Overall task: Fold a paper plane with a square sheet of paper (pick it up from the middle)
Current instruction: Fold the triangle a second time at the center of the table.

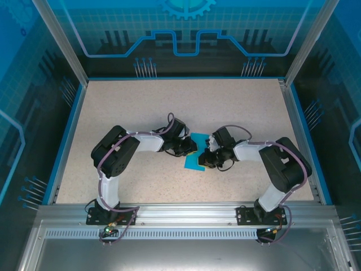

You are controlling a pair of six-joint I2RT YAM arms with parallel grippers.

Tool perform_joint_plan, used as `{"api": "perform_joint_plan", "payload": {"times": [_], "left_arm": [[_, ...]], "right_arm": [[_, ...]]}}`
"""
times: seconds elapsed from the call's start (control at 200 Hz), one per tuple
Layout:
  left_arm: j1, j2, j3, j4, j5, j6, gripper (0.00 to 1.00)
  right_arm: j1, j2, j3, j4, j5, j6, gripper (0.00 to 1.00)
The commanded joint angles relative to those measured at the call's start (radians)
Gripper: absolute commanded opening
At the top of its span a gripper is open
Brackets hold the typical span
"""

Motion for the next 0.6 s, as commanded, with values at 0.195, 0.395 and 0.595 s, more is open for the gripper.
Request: {"api": "perform_joint_plan", "payload": {"times": [0.195,0.395,0.595], "left_arm": [[0.001,0.009,-0.023,-0.049,-0.041,-0.003,0.17],[0.0,0.008,-0.022,-0.048,-0.038,-0.001,0.17],[0.001,0.011,-0.021,-0.036,-0.023,-0.004,0.18]], "right_arm": [[0.012,-0.091,-0.143,-0.019,-0.005,-0.004,0.13],[-0.018,-0.148,-0.183,-0.026,-0.018,-0.01,0.14],[-0.078,-0.25,-0.176,-0.045,-0.018,0.003,0.15]]}}
